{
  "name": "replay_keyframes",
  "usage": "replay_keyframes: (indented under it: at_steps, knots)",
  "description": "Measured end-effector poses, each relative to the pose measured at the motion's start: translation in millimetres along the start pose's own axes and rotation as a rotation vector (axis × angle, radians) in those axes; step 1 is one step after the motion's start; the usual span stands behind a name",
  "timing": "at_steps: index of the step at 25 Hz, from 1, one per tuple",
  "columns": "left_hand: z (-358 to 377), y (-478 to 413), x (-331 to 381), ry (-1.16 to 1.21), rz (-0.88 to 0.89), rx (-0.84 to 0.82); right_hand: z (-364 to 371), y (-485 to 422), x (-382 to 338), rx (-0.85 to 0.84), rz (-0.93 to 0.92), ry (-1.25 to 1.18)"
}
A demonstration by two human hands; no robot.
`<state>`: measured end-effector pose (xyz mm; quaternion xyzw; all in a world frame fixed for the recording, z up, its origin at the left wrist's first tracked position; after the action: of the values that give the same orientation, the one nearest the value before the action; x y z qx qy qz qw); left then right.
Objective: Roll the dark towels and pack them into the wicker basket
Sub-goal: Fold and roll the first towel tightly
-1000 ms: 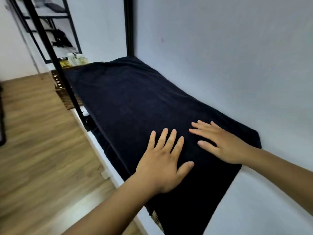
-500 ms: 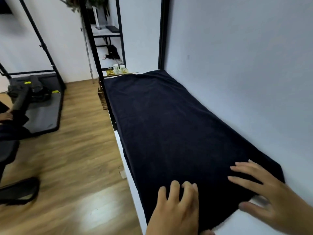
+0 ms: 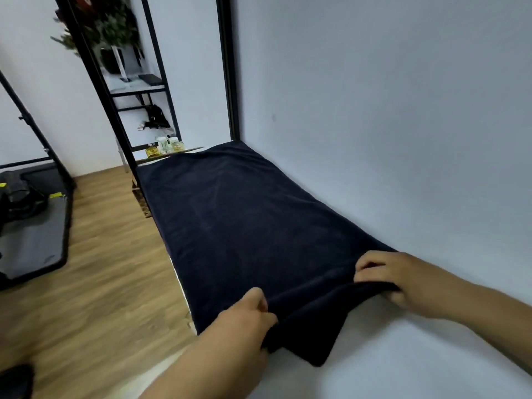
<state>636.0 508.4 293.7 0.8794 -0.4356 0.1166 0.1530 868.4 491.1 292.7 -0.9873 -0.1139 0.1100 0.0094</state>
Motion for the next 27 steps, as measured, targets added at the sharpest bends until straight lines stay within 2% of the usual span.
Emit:
replay_keyframes:
  at_steps: [2, 6, 11, 12, 14, 15, 16, 17, 18, 20, 22, 24, 27]
  knots:
    - [-7, 0, -16, 0.102, 0.026, -0.014, -10, -15, 2, -0.05, 0.032, -0.05]
    - [-7, 11, -36, 0.386, -0.018, -0.026, -15, -39, 9, -0.351, 0.2, -0.16]
    - [-17, 16, -35, 0.371, -0.043, 0.133, -21, -31, -7, -0.37, 0.195, -0.088]
    - [-19, 14, -38, 0.408, -0.057, 0.177, -24, -30, -16, -0.301, 0.173, 0.037]
    - [-17, 10, -51, 0.523, -0.099, 0.221, -42, -23, -55, 0.091, 0.032, 0.313]
    - [-14, 8, -59, 0.604, -0.127, 0.242, -41, -7, -85, 0.289, -0.048, 0.309]
    - [-12, 8, -68, 0.699, -0.165, 0.279, -28, 12, -115, 0.386, -0.113, 0.255]
    - [-11, 8, -76, 0.805, -0.209, 0.331, -5, 29, -141, 0.398, -0.165, 0.204]
    - [-11, 8, -81, 0.923, -0.247, 0.393, 14, 39, -153, 0.371, -0.139, 0.145]
    - [-23, 5, -86, 1.112, -0.284, 0.542, 37, 37, -139, 0.284, 0.021, 0.051]
    - [-49, 1, -83, 1.193, -0.259, 0.654, 35, 21, -131, 0.289, 0.047, 0.121]
    - [-78, -3, -69, 1.209, -0.163, 0.69, 32, 6, -152, 0.275, -0.071, 0.196]
    - [-107, 4, -46, 1.041, 0.017, 0.744, 46, 13, -200, 0.205, -0.284, 0.062]
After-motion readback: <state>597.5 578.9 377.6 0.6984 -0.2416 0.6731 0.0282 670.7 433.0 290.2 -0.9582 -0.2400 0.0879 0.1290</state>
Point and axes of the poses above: each hand's wrist, its own y-axis away from the middle knuckle, its own z-axis out of the palm, x = y × z, the point moved 10 cm from there along -y, towards the middle knuckle, and after that the axes turned 6 degrees about z, right-handed, at the moved point
